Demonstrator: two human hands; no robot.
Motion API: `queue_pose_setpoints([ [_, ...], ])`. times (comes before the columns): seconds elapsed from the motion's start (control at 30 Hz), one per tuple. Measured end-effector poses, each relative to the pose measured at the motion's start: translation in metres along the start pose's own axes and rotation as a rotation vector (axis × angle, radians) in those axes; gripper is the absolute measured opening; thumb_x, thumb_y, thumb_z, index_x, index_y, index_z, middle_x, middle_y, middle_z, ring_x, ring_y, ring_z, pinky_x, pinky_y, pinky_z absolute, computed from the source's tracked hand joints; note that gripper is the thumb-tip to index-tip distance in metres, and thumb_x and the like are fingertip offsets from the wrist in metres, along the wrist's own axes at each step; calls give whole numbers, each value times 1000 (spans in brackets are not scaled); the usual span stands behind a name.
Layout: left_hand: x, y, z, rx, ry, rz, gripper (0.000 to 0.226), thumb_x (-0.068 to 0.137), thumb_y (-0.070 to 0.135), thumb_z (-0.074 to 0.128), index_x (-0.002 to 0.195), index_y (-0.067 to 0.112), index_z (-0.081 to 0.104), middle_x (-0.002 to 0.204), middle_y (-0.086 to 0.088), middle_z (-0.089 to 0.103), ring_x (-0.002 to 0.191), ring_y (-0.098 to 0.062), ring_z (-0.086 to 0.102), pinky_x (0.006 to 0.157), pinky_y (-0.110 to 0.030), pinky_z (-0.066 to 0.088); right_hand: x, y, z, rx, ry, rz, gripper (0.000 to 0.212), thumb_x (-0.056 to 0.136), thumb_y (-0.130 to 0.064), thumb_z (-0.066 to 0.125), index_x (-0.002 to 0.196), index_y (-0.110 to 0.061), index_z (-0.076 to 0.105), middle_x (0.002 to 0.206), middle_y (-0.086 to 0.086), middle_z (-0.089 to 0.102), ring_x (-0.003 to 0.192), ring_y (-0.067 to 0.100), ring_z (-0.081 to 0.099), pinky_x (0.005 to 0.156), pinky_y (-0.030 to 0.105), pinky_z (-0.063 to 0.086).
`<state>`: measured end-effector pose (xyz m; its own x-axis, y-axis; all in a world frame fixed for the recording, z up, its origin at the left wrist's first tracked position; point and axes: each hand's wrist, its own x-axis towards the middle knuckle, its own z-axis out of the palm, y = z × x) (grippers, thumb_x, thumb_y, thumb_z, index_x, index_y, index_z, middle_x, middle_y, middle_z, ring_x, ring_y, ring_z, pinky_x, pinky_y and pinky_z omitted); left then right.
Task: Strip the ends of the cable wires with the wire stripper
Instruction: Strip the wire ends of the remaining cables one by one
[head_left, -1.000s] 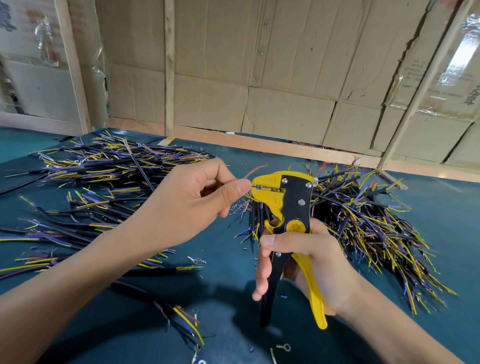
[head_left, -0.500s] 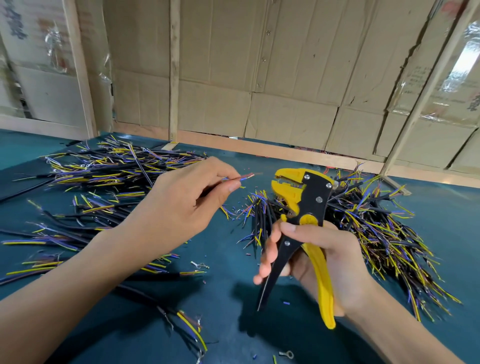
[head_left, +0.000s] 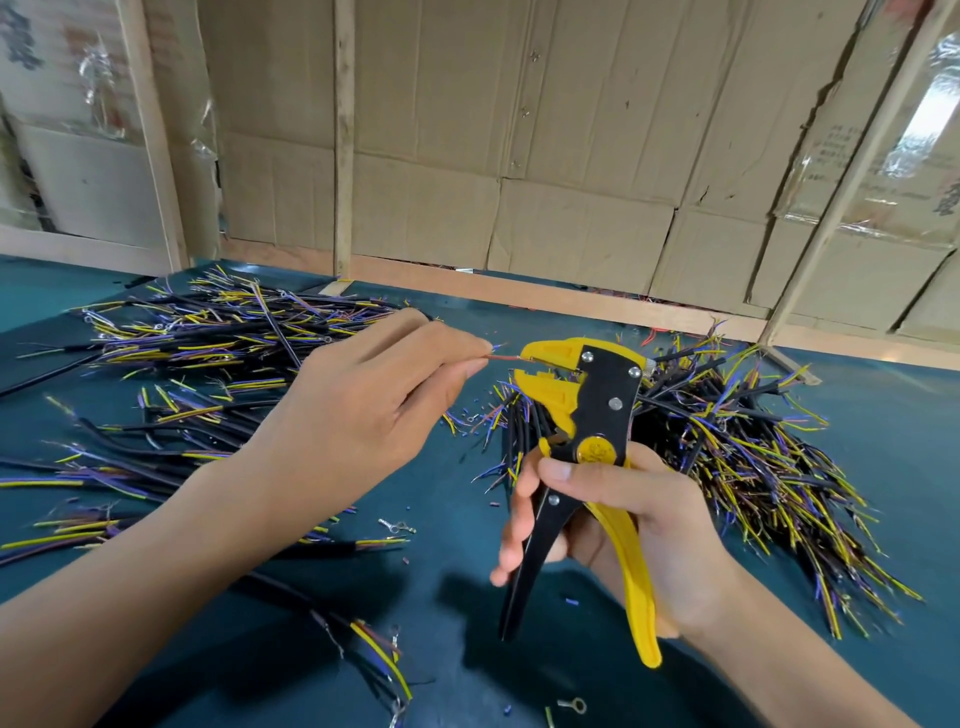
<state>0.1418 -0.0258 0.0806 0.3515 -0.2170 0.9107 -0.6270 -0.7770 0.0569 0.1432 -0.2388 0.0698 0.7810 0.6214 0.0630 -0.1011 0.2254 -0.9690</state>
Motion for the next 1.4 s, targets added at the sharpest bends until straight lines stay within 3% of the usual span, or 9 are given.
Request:
queue_pose_setpoints([
  [0.2,0,4,1,-59,21,3,12,94,5,67,104,4,73,79,-3,61,70,-12,50,72,-14,40,-1,1,1,25,-29,-5,24,73,-18,72,82,4,69,70,27,59,63,41,63,67,55,56],
  [0.4,-1,3,2,-41,-43,21,13,93,5,67,104,4,74,81,-5,63,68,-19,54,68,-27,46,-1,1,2,8,-51,-21,21,73,-17,71,80,3,67,69,26,60,61,40,63,66,54,55],
  [0.9,-3,1,6,-68,-13,5,13,94,10,66,101,2,73,84,-4,68,72,-13,55,71,-23,46,1,2,2,-14,-17,-41,9,73,-8,62,69,0,64,61,24,56,52,37,60,59,51,54],
  [1.03,-4,1,7,-67,-19,0,14,93,12,68,102,2,73,86,-3,69,75,-12,57,74,-20,47,-1,1,3,30,20,-21,17,59,-14,68,60,-1,57,53,19,50,40,30,51,46,39,51],
  [1.13,-4,-2,9,-66,-66,-35,21,92,17,69,107,3,72,91,-1,70,80,-10,61,79,-19,48,0,3,2,105,108,-21,37,41,-23,79,56,-5,50,49,15,44,36,26,44,39,31,46],
  [1.27,-5,-16,7,-22,-159,-56,17,93,16,68,104,4,73,88,-2,67,80,-17,60,79,-25,46,4,0,-4,196,123,-137,22,66,-20,73,70,-2,60,66,19,53,56,36,58,61,49,56],
  [1.4,-5,-25,6,35,-156,-81,14,87,15,76,100,10,78,88,-7,58,82,-27,50,81,-39,43,7,-2,-11,248,199,-206,19,78,-23,68,77,-4,68,71,17,56,62,35,61,67,50,58],
])
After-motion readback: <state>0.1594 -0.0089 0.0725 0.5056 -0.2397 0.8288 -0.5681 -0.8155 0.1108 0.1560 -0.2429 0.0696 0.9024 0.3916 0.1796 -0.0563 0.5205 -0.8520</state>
